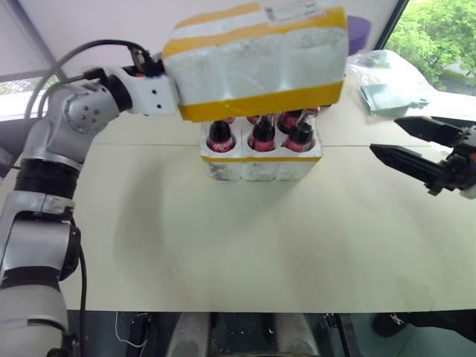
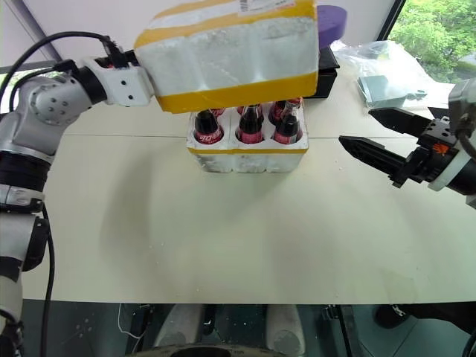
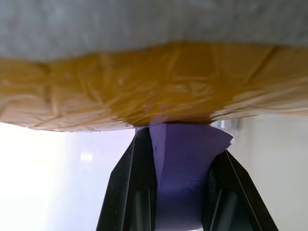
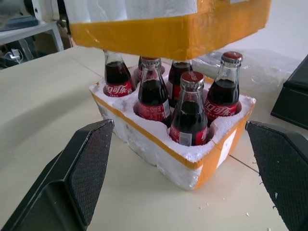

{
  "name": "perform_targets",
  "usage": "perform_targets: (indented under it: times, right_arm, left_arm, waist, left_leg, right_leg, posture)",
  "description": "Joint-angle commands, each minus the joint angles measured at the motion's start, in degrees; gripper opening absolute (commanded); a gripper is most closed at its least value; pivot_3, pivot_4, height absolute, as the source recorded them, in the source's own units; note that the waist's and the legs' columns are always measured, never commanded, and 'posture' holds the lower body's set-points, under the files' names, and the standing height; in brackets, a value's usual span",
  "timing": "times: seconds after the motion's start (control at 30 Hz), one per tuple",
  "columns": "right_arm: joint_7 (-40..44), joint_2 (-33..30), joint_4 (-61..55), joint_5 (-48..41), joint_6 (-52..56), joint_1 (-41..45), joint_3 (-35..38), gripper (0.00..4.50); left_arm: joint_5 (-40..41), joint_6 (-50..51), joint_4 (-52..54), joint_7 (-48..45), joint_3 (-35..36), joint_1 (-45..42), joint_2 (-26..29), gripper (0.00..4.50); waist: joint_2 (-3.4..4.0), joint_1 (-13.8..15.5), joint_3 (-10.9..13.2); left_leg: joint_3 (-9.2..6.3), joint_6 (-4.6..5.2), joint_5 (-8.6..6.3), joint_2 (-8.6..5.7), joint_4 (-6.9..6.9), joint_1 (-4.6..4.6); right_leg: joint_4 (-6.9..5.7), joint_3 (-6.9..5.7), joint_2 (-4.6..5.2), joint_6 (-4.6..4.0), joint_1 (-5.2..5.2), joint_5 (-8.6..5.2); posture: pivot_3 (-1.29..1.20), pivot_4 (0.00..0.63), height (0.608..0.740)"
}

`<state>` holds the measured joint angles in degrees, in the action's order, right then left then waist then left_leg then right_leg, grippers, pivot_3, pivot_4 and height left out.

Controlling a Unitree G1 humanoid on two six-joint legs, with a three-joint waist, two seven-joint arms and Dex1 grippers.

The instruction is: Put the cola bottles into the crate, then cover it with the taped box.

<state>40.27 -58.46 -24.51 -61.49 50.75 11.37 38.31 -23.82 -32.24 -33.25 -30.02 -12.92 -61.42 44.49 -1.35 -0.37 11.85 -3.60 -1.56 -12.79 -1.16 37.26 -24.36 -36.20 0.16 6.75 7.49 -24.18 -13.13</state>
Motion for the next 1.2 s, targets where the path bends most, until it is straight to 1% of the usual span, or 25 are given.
perform_targets:
  times: [0.03,0.1,0.23,0.33,0.4,0.47,0.5,0.57,0.6,0.73,0.8,0.87,0.97,1.07,1.13,1.17,1.2]
  right_arm:
    - [-0.5,0.5,-1.3,-0.5,-1.2,0.5,0.6,4.5]
    - [-0.8,0.9,-1.5,-0.8,-1.1,0.4,0.7,4.5]
    - [-1.3,1.7,-1.6,-0.5,-1.4,0.2,0.8,4.5]
    - [-2.0,2.3,-1.5,-0.7,-1.5,0.3,1.0,4.5]
    - [-2.2,2.6,-1.7,-0.8,-1.5,0.2,1.1,4.5]
    - [-2.1,2.8,-2.0,-0.2,-1.8,-0.3,0.8,4.5]
    - [-2.0,2.8,-2.2,0.0,-1.9,-0.5,0.8,4.5]
    - [-1.9,2.7,-2.2,0.1,-1.9,-0.7,0.8,4.5]
    - [-1.8,2.5,-2.1,0.1,-1.8,-0.8,0.9,4.5]
    - [-0.8,1.4,-1.2,0.5,-1.6,-1.2,1.5,4.5]
    - [-0.3,1.0,-0.7,1.0,-1.7,-1.5,1.6,4.5]
    - [0.2,0.6,-0.2,1.4,-1.7,-1.6,1.7,4.5]
    - [0.8,0.3,0.5,1.8,-1.9,-1.5,1.6,4.5]
    - [1.3,0.3,1.3,2.7,-2.3,-1.1,0.6,4.5]
    - [1.7,0.3,1.8,3.3,-2.5,-0.8,-0.2,4.5]
    - [2.1,0.3,2.1,3.8,-2.7,-0.6,-0.6,4.5]
    - [2.7,0.0,2.7,4.6,-3.1,-0.5,-1.3,4.5]
  left_arm:
    - [-3.1,-1.7,0.6,0.6,-2.0,-1.8,-0.8,0.56]
    - [-4.4,-1.3,0.9,1.2,-2.4,-2.5,-1.1,0.56]
    - [-10.4,-0.5,1.7,2.7,-4.0,-4.2,0.1,0.56]
    - [-11.0,0.5,2.2,2.2,-3.8,-3.7,0.5,0.56]
    - [-10.5,1.0,3.2,1.7,-3.3,-2.6,0.8,1.58]
    - [-10.1,1.9,4.6,1.3,-2.9,-1.0,1.0,2.39]
    - [-9.9,2.3,5.5,1.0,-2.8,-0.1,1.2,3.0]
    - [-9.2,3.0,7.4,0.1,-2.6,1.6,1.5,4.04]
    - [-8.5,3.4,8.3,-0.6,-2.3,2.4,1.6,4.42]
    - [-4.0,3.6,12.9,-3.7,0.0,6.8,3.4,4.42]
    - [-2.2,3.5,15.1,-5.0,1.2,9.6,5.3,4.42]
    - [1.3,3.1,17.1,-7.4,3.0,13.5,7.8,4.42]
    - [5.0,0.8,17.8,-9.3,4.7,18.0,10.7,4.42]
    - [9.8,-2.4,16.1,-13.4,5.0,22.7,13.2,4.42]
    - [16.9,0.3,16.5,-19.0,5.8,25.5,13.8,4.42]
    - [22.7,5.1,17.7,-23.0,7.1,26.9,13.6,4.42]
    - [33.4,18.4,20.1,-28.0,9.8,26.8,13.0,4.42]
  waist:
    - [0.0,-0.1,0.0]
    - [0.0,-0.1,0.0]
    - [0.0,-0.3,0.0]
    - [0.01,-0.4,0.0]
    - [0.01,-0.3,0.0]
    - [0.01,-0.3,0.0]
    - [0.01,-0.3,0.0]
    - [0.01,-0.3,0.0]
    - [0.01,-0.3,0.0]
    - [0.01,-0.4,0.0]
    - [0.01,-0.4,0.0]
    - [0.02,-0.5,0.0]
    - [0.03,-0.5,0.0]
    - [0.03,-0.4,0.0]
    - [0.03,-0.3,0.0]
    - [0.04,-0.3,0.0]
    - [0.03,-0.3,0.0]
  left_leg:
    - [0.0,0.0,0.0,0.0,0.0,0.0]
    - [-0.01,0.0,0.0,-0.01,0.0,0.0]
    - [-0.01,0.0,0.0,-0.01,-0.02,0.0]
    - [-0.01,0.0,0.0,0.0,-0.04,0.02]
    - [-0.02,0.0,0.0,0.0,-0.05,0.04]
    - [-0.01,0.0,0.0,0.0,-0.03,0.03]
    - [-0.01,0.0,0.0,0.0,-0.03,0.02]
    - [-0.01,0.0,0.0,0.0,-0.03,0.03]
    - [-0.02,0.0,0.0,0.0,-0.04,0.03]
    - [-0.02,0.0,0.0,0.0,-0.03,0.02]
    - [-0.02,0.0,0.0,0.0,-0.04,0.03]
    - [-0.02,0.0,0.0,0.01,-0.04,0.05]
    - [0.0,0.0,0.0,0.02,-0.06,0.09]
    - [0.01,0.0,0.0,0.02,-0.04,0.09]
    - [0.01,0.0,0.0,0.02,-0.04,0.09]
    - [0.01,0.0,0.0,0.02,-0.04,0.09]
    - [0.01,0.0,0.0,0.02,-0.04,0.09]
  right_leg:
    - [0.0,0.0,0.0,0.01,0.0,0.0]
    - [0.0,0.0,0.0,0.01,0.0,0.01]
    - [0.0,0.0,-0.02,0.01,-0.01,0.01]
    - [-0.01,0.0,-0.02,0.01,-0.01,0.01]
    - [-0.03,0.0,-0.02,0.01,-0.01,0.01]
    - [-0.03,0.01,-0.02,0.01,-0.01,0.01]
    - [-0.02,0.01,-0.01,0.01,-0.01,0.01]
    - [-0.04,0.01,-0.02,0.01,-0.01,0.01]
    - [-0.04,0.01,-0.02,0.01,-0.01,0.01]
    - [-0.03,0.01,-0.02,0.01,-0.01,0.01]
    - [-0.03,0.02,-0.02,0.01,-0.01,0.01]
    - [-0.04,0.02,-0.02,0.0,-0.01,0.01]
    - [-0.05,0.05,-0.02,0.0,-0.01,0.01]
    - [-0.03,0.05,-0.02,-0.02,0.01,0.02]
    - [-0.02,0.06,-0.02,-0.02,0.02,0.02]
    - [-0.02,0.06,-0.02,-0.02,0.02,0.02]
    - [-0.02,0.06,-0.02,-0.02,0.04,0.02]
  posture:
    - [0.0,0.15,0.739]
    - [0.0,0.15,0.739]
    - [0.0,0.15,0.739]
    - [0.0,0.15,0.739]
    - [0.0,0.15,0.739]
    - [0.0,0.15,0.739]
    - [0.0,0.15,0.739]
    - [0.0,0.15,0.739]
    - [0.0,0.15,0.739]
    - [0.0,0.15,0.739]
    - [0.0,0.15,0.739]
    - [0.0,0.15,0.739]
    - [0.0,0.15,0.739]
    - [0.0,0.15,0.739]
    - [0.0,0.15,0.739]
    - [0.0,0.15,0.739]
    - [0.0,0.15,0.739]
